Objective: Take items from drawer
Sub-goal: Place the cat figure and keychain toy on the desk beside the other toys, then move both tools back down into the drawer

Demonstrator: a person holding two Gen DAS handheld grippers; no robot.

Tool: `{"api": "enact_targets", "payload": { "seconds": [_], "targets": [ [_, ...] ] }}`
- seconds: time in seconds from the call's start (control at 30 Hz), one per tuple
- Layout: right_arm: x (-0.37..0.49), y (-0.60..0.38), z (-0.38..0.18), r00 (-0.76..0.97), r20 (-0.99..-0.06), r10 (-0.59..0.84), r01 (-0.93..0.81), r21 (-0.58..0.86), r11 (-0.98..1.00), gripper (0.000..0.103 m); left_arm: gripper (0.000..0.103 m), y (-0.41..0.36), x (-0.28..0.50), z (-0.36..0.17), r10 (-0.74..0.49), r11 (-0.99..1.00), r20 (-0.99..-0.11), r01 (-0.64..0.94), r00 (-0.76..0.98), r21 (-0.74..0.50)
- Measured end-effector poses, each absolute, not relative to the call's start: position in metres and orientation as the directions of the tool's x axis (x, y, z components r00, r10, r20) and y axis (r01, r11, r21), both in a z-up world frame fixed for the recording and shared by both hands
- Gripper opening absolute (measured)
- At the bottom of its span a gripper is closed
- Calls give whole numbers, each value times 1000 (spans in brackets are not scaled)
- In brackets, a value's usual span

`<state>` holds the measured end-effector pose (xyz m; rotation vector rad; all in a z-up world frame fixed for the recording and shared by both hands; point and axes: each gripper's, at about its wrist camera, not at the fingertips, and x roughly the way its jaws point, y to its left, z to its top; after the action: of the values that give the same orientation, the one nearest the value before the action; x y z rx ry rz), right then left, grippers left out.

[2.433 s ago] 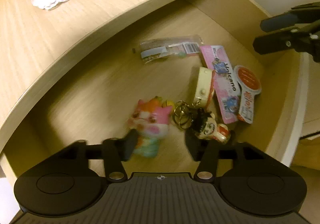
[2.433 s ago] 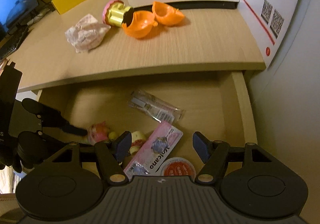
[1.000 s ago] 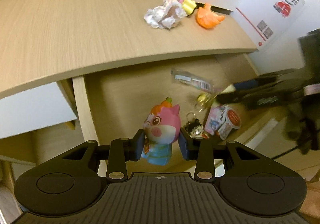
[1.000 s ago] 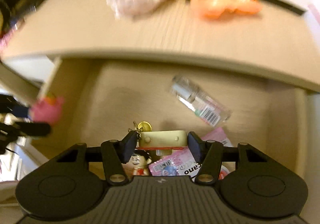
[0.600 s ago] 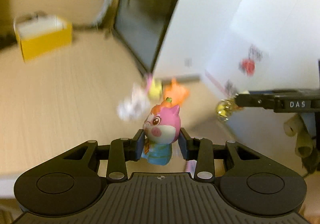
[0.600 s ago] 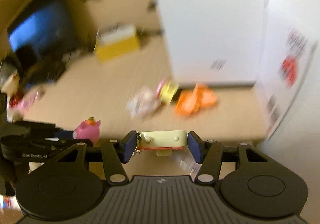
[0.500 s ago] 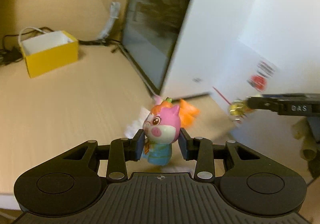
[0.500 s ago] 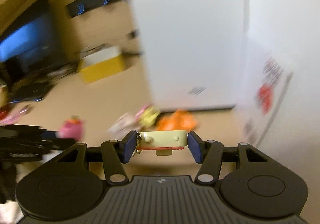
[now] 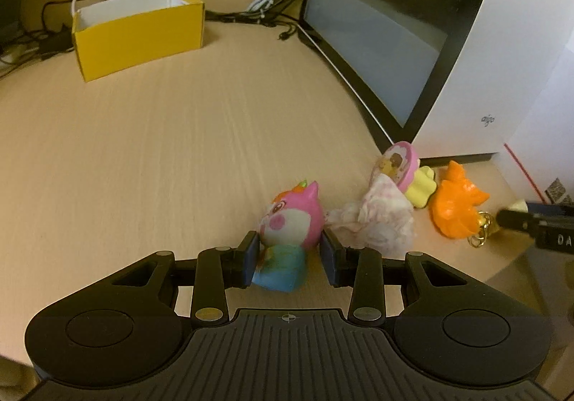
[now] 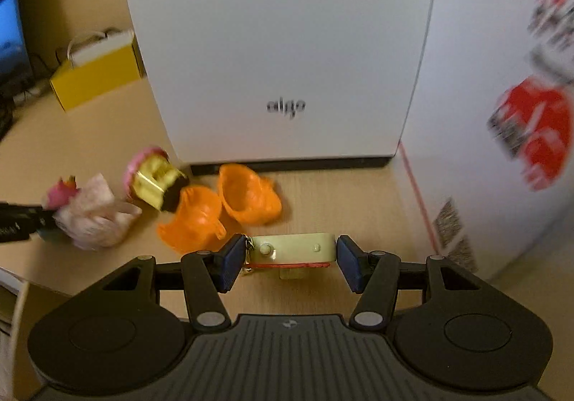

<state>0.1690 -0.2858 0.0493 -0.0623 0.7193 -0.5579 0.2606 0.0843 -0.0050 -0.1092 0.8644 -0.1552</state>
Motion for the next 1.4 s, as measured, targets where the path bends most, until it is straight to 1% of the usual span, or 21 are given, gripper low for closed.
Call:
{"api": "enact_targets", "payload": {
  "seconds": [0.03,0.07,0.17,0.33,0.47,0.53,0.67,1.03,1.13,1.23,1.3,1.4],
  "targets": [
    [170,-286,48,625,-601,-499,449,-246,859,56,42,81,264,-8,-171,985,-752,97,636,-141],
    [176,-288,48,625,-601,-498,439,-256,861,56,39,78,271,-13,-158,988,-762,101,628,-121],
    [189,-291,49,644,-604,-470,412,-244,878,56,39,72,283,-15,-144,989,-771,107,620,-99],
    [211,-293,48,661,-604,-445,369,-254,894,56,39,70,288,-16,-148,989,-776,97,613,-112],
    [223,-293,43,628,-652,-424,322,-278,905,60,39,67,287,-14,-157,987,-777,112,610,-112],
    [221,-294,44,631,-647,-428,330,-274,903,60,39,67,284,-10,-163,986,-773,120,613,-112],
    [213,-291,51,651,-633,-419,332,-260,907,65,39,69,278,0,-147,988,-767,123,625,-89],
    [169,-275,67,703,-607,-370,305,-212,928,66,39,76,256,27,-153,987,-737,133,659,-86],
    [157,-269,60,692,-620,-370,299,-220,929,67,39,74,241,35,-192,980,-719,170,668,-105],
    [145,-262,52,670,-649,-359,277,-231,933,67,39,66,218,39,-291,949,-692,291,660,-121],
    [128,-265,48,649,-671,-357,273,-232,934,67,39,54,204,36,-372,907,-699,400,611,-134],
    [118,-269,39,606,-719,-341,265,-222,939,68,40,34,194,20,-462,829,-748,533,477,-172]
  ]
}}
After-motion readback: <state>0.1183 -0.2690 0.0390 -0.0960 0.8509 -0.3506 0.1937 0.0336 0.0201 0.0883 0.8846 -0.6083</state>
